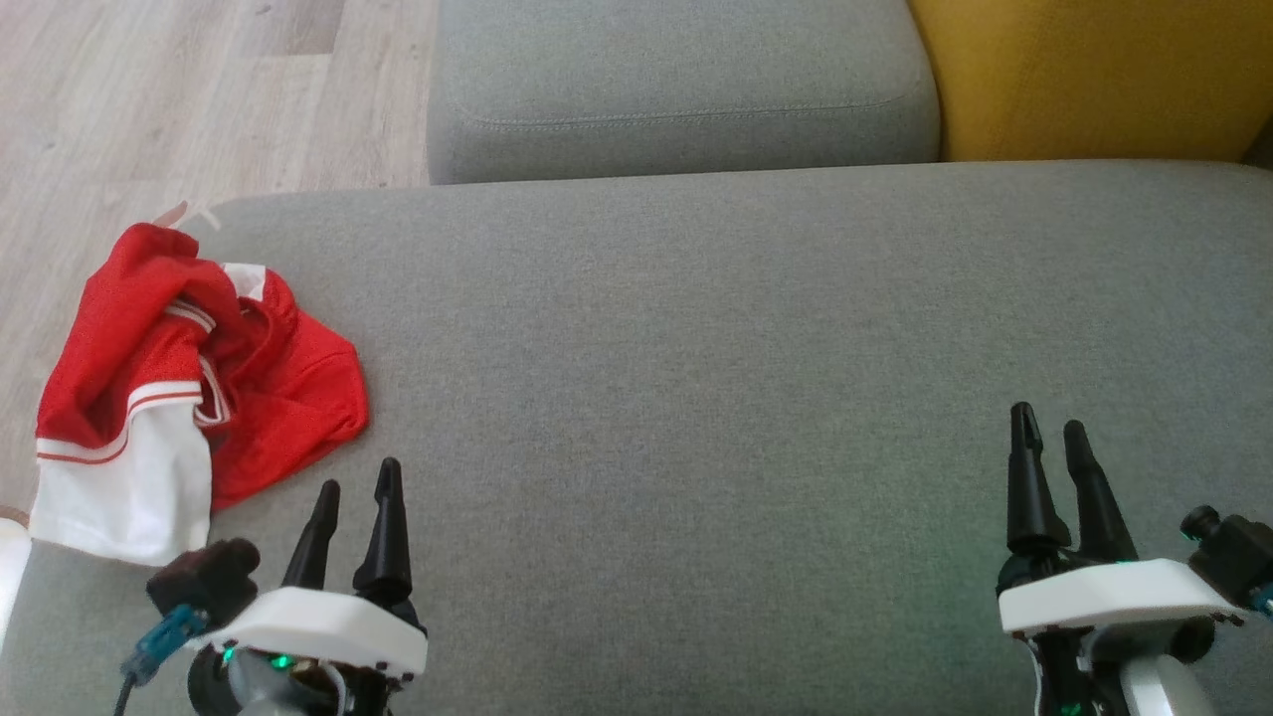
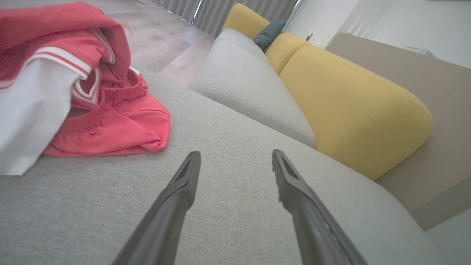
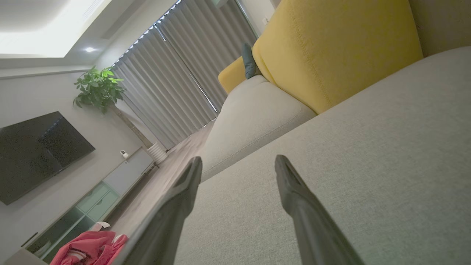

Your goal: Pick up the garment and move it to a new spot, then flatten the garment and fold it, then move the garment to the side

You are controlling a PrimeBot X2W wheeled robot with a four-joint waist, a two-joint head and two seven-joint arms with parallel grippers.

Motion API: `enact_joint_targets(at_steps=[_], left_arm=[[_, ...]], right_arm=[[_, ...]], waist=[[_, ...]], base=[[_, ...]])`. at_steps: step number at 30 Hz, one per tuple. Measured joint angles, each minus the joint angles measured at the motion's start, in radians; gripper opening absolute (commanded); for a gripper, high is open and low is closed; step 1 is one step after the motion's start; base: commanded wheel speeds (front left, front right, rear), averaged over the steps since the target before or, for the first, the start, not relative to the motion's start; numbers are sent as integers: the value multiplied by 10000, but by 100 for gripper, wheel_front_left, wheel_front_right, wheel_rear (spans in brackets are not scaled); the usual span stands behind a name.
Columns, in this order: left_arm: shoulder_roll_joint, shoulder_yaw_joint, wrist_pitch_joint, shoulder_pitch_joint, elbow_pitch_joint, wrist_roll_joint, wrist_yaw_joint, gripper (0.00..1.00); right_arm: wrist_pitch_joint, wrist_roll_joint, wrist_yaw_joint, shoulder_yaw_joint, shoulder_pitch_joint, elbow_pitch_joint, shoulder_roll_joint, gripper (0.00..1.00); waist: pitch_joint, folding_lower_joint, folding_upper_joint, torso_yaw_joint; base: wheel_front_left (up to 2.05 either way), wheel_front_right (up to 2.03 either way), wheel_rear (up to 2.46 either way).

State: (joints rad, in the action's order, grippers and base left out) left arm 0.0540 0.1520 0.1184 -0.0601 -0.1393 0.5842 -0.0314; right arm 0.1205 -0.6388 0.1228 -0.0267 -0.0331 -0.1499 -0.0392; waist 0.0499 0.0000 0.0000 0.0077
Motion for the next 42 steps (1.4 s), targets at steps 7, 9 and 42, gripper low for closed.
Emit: enact_joint_targets(at_steps=[7, 9, 42], left_arm=[[96, 221, 217, -43, 61, -857, -167, 100], [102, 284, 290, -103, 65, -1097, -232, 100], [261, 671, 1225, -400, 414, -4861, -750, 100]], right_arm=[[209, 991, 0, -111, -2, 86, -2, 100], [238, 1252, 2, -153, -4, 123, -2, 100], [1206, 5404, 2, -334, -226, 326, -10, 100]], waist=[[48, 0, 0, 10], [67, 0, 0, 13], [190, 0, 0, 33]], base=[[0, 0, 0], [0, 0, 0], [0, 0, 0]])
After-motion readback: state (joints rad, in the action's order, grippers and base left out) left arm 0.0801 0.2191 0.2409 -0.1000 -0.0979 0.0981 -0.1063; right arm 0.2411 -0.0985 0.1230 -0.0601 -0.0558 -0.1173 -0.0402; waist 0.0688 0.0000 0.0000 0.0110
